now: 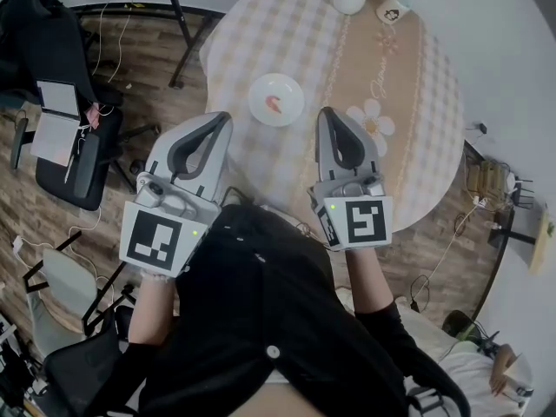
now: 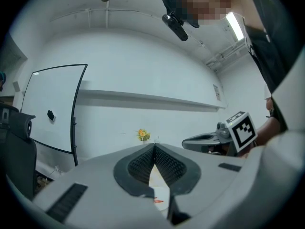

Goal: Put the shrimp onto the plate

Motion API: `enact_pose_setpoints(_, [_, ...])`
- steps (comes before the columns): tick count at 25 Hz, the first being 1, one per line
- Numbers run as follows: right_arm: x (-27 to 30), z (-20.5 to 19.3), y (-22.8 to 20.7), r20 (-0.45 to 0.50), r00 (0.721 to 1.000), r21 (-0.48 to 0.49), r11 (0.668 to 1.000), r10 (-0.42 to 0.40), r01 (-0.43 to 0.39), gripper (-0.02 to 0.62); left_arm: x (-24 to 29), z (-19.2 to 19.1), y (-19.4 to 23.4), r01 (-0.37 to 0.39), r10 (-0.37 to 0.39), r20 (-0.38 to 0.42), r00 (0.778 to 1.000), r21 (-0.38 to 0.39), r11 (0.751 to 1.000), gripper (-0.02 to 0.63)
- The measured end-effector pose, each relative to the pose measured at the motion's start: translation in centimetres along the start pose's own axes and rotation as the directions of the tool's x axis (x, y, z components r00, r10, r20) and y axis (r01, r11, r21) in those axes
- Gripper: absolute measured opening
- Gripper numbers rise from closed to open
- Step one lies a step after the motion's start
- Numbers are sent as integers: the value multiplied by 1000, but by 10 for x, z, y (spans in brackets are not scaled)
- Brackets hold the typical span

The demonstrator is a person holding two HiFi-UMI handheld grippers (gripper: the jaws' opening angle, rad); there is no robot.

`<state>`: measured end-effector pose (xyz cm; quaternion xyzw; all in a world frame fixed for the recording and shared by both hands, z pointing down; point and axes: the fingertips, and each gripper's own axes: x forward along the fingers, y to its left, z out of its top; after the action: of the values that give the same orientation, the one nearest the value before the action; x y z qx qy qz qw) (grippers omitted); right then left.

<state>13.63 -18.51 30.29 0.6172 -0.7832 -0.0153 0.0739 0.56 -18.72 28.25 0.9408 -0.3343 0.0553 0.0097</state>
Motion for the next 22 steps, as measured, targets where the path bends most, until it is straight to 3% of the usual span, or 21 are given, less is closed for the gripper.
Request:
enact_pose_setpoints(9, [-5, 21, -2, 54, 998, -18, 1000, -12, 13, 3, 0, 3, 3, 10, -10, 4, 1000, 12, 1000, 3])
enact_pose_setpoints(22, [-6, 16, 3, 39, 999, -26, 1000, -11, 12, 3, -1, 2, 3, 19, -19, 6, 1000, 11, 1000, 3])
